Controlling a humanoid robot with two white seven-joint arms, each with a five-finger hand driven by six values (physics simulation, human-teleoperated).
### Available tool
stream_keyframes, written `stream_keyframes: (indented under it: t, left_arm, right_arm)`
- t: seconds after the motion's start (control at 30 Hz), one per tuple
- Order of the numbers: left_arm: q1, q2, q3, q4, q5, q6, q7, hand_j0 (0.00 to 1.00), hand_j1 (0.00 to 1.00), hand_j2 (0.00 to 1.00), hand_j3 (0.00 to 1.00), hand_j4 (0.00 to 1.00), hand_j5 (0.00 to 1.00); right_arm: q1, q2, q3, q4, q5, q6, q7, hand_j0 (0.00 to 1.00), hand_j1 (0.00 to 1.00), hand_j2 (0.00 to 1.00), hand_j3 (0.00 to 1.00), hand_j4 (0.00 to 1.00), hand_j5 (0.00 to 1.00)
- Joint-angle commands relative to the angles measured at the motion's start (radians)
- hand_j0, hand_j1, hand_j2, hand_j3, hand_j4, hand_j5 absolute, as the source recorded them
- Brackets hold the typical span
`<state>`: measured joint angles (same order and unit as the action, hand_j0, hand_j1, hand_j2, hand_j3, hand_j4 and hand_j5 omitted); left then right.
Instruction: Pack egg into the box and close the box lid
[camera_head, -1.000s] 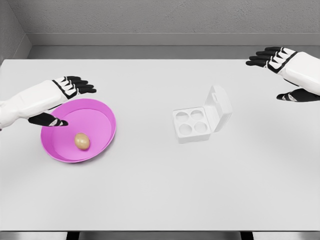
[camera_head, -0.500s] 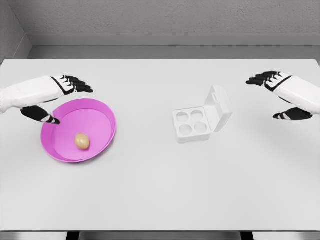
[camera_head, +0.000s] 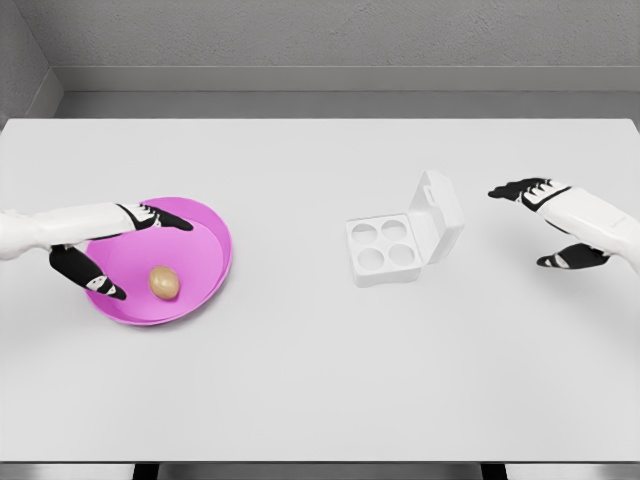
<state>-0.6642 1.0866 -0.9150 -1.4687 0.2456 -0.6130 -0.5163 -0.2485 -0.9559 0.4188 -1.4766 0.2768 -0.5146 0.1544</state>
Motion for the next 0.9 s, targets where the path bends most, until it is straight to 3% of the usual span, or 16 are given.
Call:
stream_keyframes:
  t: [0.0,0.13,0.5,0.6,0.7,0.87]
  left_arm:
    - [0.000,-0.001,-0.015,0.021,0.028,0.002,-0.005,1.00,1.00,1.00,1.00,1.00,1.00]
    - [-0.002,-0.020,-0.022,0.062,-0.077,0.002,-0.005,1.00,1.00,1.00,1.00,1.00,1.00]
    - [-0.051,-0.042,-0.039,0.067,-0.048,0.002,-0.004,0.95,0.95,0.95,0.95,0.95,0.95]
    - [-0.086,-0.088,-0.076,0.107,-0.042,0.002,-0.004,0.85,0.85,0.85,0.85,0.85,0.85]
    - [-0.106,-0.099,-0.134,0.123,-0.038,0.002,-0.004,0.85,0.85,0.85,0.85,0.85,0.85]
    - [-0.104,-0.073,-0.156,0.084,-0.040,0.002,-0.004,0.85,0.85,0.85,0.85,0.85,0.85]
  right_arm:
    - [0.000,0.022,0.000,0.018,0.010,0.001,0.001,1.00,1.00,1.00,1.00,1.00,1.00]
    - [-0.020,0.063,-0.002,0.036,0.039,0.002,0.016,1.00,1.00,1.00,1.00,1.00,1.00]
    - [-0.043,0.092,0.002,0.042,0.054,0.002,0.017,1.00,1.00,1.00,1.00,1.00,1.00]
    - [-0.043,0.094,0.003,0.053,0.054,0.002,0.017,1.00,1.00,1.00,1.00,1.00,1.00]
    - [-0.043,0.101,0.017,0.064,0.056,0.002,0.017,1.00,1.00,1.00,1.00,1.00,1.00]
    - [-0.044,0.103,0.014,0.064,0.056,0.001,0.017,1.00,1.00,1.00,1.00,1.00,1.00]
